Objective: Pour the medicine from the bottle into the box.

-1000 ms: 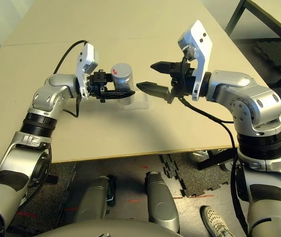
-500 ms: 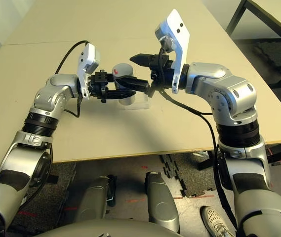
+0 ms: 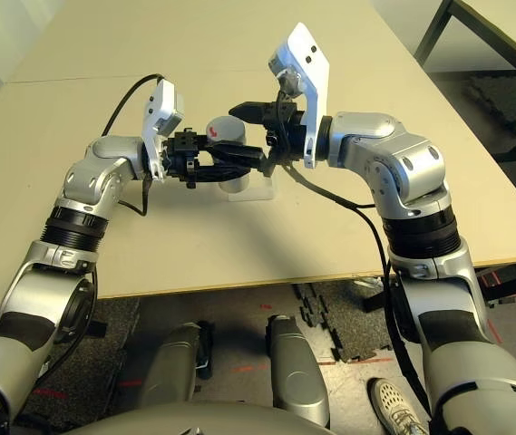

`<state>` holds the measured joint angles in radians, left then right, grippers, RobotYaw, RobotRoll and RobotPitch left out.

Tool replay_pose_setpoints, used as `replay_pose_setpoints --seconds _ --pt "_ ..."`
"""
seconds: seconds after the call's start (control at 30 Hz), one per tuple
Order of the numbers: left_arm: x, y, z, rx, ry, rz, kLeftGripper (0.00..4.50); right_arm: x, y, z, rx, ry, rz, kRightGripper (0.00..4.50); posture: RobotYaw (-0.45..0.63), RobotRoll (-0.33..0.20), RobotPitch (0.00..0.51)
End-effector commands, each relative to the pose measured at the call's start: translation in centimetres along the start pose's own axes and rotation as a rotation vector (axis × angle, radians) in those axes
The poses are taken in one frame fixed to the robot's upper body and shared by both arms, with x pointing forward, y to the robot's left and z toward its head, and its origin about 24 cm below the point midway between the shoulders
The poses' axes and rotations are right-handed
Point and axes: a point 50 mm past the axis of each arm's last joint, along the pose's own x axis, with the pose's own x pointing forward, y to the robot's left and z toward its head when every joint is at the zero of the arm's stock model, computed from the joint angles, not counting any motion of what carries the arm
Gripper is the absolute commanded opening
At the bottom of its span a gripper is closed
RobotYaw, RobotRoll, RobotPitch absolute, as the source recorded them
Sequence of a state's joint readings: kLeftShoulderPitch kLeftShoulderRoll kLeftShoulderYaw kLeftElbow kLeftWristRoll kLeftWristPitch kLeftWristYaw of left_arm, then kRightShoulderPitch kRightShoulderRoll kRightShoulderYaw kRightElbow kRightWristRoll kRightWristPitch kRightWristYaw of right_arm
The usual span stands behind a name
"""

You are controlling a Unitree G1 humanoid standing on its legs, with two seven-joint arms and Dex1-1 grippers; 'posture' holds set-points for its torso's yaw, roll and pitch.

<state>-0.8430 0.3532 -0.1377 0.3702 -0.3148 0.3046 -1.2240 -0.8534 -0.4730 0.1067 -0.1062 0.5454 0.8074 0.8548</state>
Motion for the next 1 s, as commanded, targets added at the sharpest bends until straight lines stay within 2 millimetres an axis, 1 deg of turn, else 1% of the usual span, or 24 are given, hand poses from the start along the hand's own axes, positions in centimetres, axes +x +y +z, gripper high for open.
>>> replay_pose_setpoints --seconds 0.03,0.3,0.53,1.0 --pt "-0.1 -0.2 -0.7 -0.007 0.026 -0.002 2.53 0.3 0.3 0.5 -0.025 -0.005 0.021 2.57 -0.17 0.0 0.155" --pt "-0.2 -0.1 -1.4 -0.013 0.05 0.006 2.53 0.3 0.5 1.2 -0.034 -0.032 0.017 2.57 -0.18 0.0 0.152" --pt "-0.3 -0.1 -2.1 -0.025 0.077 0.016 2.53 0.3 0.2 3.0 -0.029 -0.093 -0.002 2.57 -0.18 0.0 0.152" --pt "-0.4 0.1 -1.8 -0.024 0.074 0.034 2.53 0.5 -0.4 3.7 -0.029 -0.132 -0.034 2.57 -0.17 0.0 0.148"
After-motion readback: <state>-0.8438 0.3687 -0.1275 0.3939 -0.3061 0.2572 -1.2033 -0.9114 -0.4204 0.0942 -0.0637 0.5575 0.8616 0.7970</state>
